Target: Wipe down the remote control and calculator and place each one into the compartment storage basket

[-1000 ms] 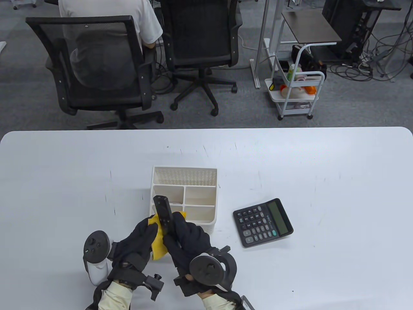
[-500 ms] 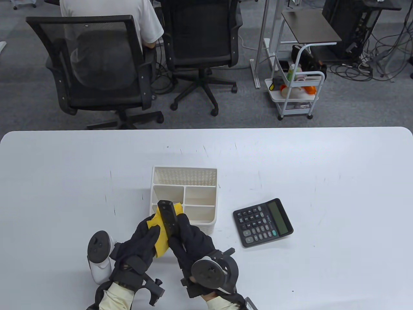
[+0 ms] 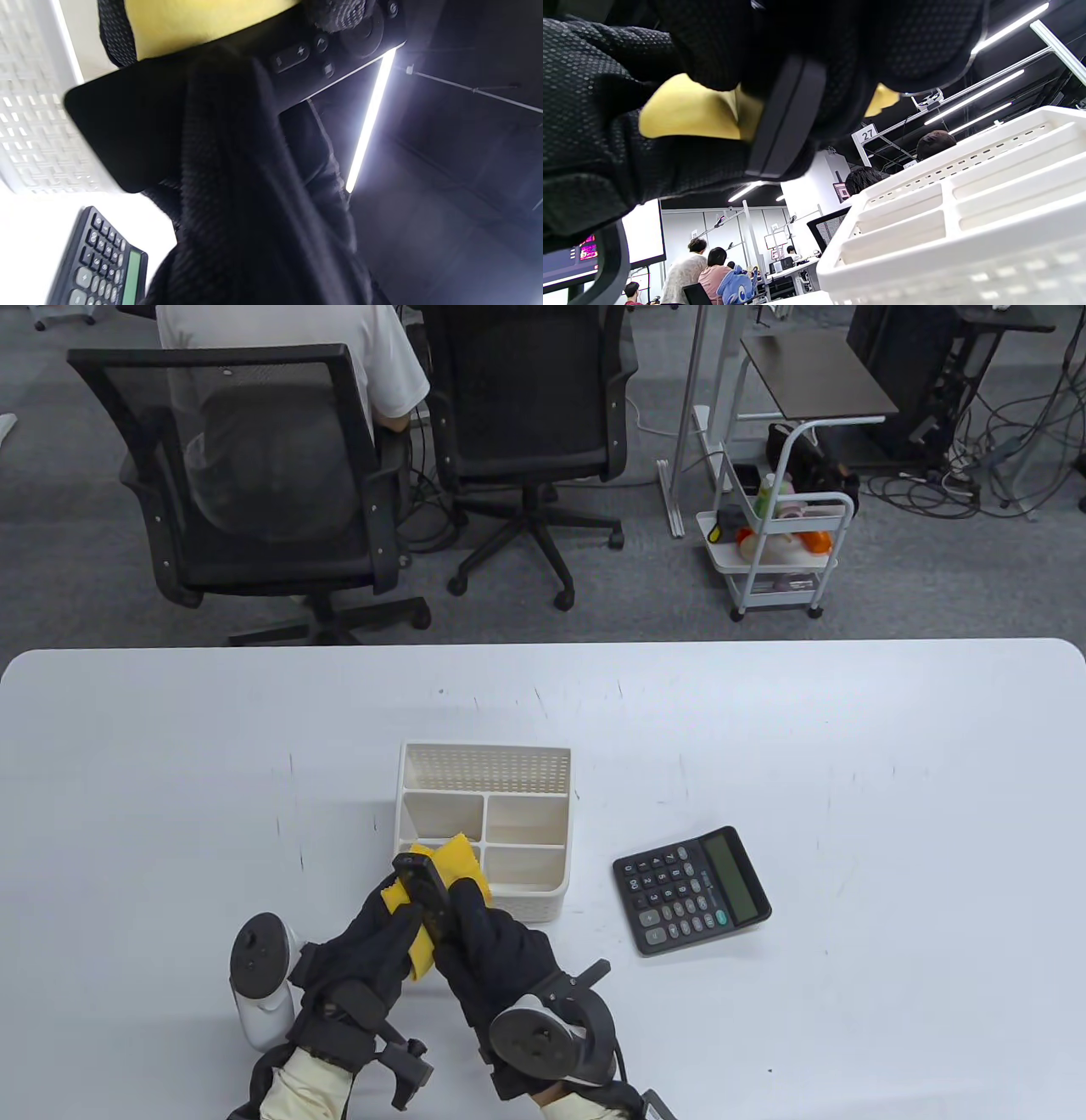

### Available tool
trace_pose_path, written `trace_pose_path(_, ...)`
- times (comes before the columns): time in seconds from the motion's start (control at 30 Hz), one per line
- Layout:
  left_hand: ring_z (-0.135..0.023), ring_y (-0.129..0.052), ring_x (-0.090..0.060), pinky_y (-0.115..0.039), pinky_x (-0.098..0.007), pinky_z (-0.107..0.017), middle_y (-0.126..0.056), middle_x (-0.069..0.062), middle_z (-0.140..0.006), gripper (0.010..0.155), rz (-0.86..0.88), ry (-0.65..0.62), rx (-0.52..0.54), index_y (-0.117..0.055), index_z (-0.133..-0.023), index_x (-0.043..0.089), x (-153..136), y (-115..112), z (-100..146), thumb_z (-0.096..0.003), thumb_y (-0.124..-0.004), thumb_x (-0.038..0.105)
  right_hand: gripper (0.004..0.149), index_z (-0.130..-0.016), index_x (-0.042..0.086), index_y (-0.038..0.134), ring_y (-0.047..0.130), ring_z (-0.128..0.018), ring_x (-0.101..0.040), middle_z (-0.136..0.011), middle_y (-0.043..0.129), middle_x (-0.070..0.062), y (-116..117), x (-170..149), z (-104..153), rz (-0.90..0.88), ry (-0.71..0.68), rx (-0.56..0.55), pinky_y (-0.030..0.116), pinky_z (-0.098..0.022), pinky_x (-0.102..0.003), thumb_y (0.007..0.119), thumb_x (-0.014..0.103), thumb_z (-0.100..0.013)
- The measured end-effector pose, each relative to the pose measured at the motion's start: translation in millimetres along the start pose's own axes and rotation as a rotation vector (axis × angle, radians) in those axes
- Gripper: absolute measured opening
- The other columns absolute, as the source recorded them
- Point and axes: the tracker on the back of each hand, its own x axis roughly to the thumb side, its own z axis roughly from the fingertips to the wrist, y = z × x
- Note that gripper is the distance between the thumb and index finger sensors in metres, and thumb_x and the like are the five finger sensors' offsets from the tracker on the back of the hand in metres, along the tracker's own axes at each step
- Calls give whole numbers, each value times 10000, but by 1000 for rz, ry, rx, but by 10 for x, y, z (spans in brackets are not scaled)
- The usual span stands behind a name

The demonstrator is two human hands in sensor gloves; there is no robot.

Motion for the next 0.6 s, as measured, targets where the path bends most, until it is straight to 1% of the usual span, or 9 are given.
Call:
trace_pose_path(0.13,-919,-796,-476,-790,-558,-636,-685,-248,-1041,552,-65,37,-70,-510,-1079,117,-21,-75,-24,-586,-644,325,649,-1022,-66,638,983,-490,-216,-762,879,-133,-38,-85,-22,-24,80,-33,811,-413,-438,817,294,-513)
trace_pose_path(0.2,-910,-795,-487,-797,-561,-627,-677,-260,-1036,558,-90,37,-89,-504,-1077,99,-20,-104,-31,-584,-646,319,651,-1021,-73,639,983,-488,-217,-763,878,-139,-57,-129,-21,-23,108,-40,811,-411,-438,817,293,-513)
trace_pose_path(0.33,-911,-792,-483,-812,-552,-625,-680,-248,-1038,545,-52,5,-42,-518,-1076,117,34,-97,-13,-586,-650,315,653,-1023,-78,633,980,-485,-217,-766,872,-146,-77,-179,-14,11,115,-33,809,-407,-439,813,291,-515)
trace_pose_path(0.47,-933,-776,-462,-796,-541,-647,-667,-223,-1054,544,-17,-47,25,-503,-1080,134,79,-5,26,-590,-639,325,651,-1037,-72,605,959,-506,-233,-779,854,-146,3,-142,18,7,52,28,789,-424,-454,795,278,-521)
trace_pose_path(0.6,-955,-770,-442,-777,-537,-664,-664,-196,-1071,544,29,-80,50,-492,-1086,159,81,46,29,-593,-637,339,648,-1051,-49,585,957,-548,-234,-794,843,-139,30,-68,30,47,-6,39,787,-455,-471,784,274,-526)
